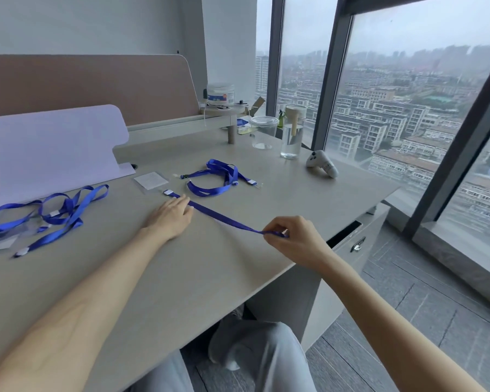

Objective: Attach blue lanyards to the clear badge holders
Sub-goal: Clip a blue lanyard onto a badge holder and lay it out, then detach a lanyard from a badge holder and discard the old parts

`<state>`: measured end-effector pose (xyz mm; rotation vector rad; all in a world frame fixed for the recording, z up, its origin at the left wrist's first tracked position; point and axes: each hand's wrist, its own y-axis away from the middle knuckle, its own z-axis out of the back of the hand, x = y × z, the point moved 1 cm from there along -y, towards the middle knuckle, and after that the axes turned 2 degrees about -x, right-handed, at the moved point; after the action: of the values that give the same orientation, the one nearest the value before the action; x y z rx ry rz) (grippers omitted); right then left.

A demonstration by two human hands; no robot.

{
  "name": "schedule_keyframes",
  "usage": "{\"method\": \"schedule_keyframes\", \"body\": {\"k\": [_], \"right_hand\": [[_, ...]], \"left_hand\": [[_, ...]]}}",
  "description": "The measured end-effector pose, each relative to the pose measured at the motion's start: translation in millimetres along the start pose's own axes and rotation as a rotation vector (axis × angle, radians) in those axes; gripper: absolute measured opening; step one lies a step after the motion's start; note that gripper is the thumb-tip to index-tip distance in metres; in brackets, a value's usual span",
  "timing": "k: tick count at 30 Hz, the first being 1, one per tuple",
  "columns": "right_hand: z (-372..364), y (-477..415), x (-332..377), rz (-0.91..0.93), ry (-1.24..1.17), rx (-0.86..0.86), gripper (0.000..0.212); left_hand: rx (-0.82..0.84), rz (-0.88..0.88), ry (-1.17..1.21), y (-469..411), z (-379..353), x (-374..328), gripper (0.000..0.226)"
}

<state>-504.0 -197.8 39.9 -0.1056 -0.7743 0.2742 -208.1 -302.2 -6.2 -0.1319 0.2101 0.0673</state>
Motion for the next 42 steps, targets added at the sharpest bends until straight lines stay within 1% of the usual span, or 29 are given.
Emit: {"method": "schedule_keyframes", "body": {"k": [3, 6, 8, 11, 14, 19, 23, 27, 31, 34, 36, 39, 41, 42], "right_hand": [[7.4, 11.4, -8.4, 0.01, 0.054, -0.071, 0.01], [13.1, 20.8, -15.3, 0.066, 0.091, -0.12, 0.015], [16.7, 25.3, -18.7, 0.092, 0.127, -0.101, 0.017], [17.8, 27.5, -16.1, 0.127, 0.199, -0.013, 0.024], [10.9, 22.7, -0.5, 0.174, 0.196, -0.008, 0.025], [-24.7, 5.0, 35.3, 0.237, 0.165, -0.004, 0.021], [-60.0, -7.2, 67.4, 0.284, 0.137, 0.05, 0.022], [-100.1, -19.6, 106.6, 0.342, 0.09, 0.108, 0.025], [-152.1, -35.7, 146.5, 0.374, 0.029, 0.197, 0.029], [-195.8, -49.6, 173.4, 0.366, -0.008, 0.245, 0.029], [-222.4, -59.9, 187.0, 0.358, -0.001, 0.293, 0.032], [-259.0, -73.8, 205.0, 0.403, 0.155, 0.35, 0.047], [-277.9, -81.5, 216.4, 0.459, 0.223, 0.342, 0.055], [-286.1, -85.9, 220.9, 0.491, 0.25, 0.332, 0.057]], "left_hand": [[0.008, -0.01, -0.001, 0.6, -0.2, -0.7, 0.052], [0.001, 0.0, 0.004, 1.3, 0.1, -0.8, 0.052], [-0.017, -0.009, 0.04, 3.7, -0.4, -0.3, 0.051], [-0.061, -0.04, 0.156, 14.4, 0.5, -1.4, 0.048], [-0.089, -0.068, 0.217, 29.9, 4.0, -2.7, 0.048], [-0.169, -0.08, 0.34, 68.7, 20.3, 0.0, 0.042], [-0.231, -0.022, 0.438, 101.2, 36.3, 9.9, 0.036], [-0.285, 0.078, 0.523, 137.9, 48.3, 40.3, 0.032], [-0.342, 0.164, 0.565, 173.9, 61.4, 89.1, 0.029], [-0.388, 0.236, 0.491, 190.1, 71.1, 135.4, 0.029], [-0.477, 0.262, 0.408, 192.0, 75.1, 165.7, 0.028], [-0.56, 0.295, 0.327, 189.9, 78.9, 208.1, 0.03], [-0.54, 0.298, 0.227, 186.5, 81.6, 232.9, 0.034], [-0.496, 0.3, 0.19, 184.0, 82.4, 244.1, 0.038]]}}
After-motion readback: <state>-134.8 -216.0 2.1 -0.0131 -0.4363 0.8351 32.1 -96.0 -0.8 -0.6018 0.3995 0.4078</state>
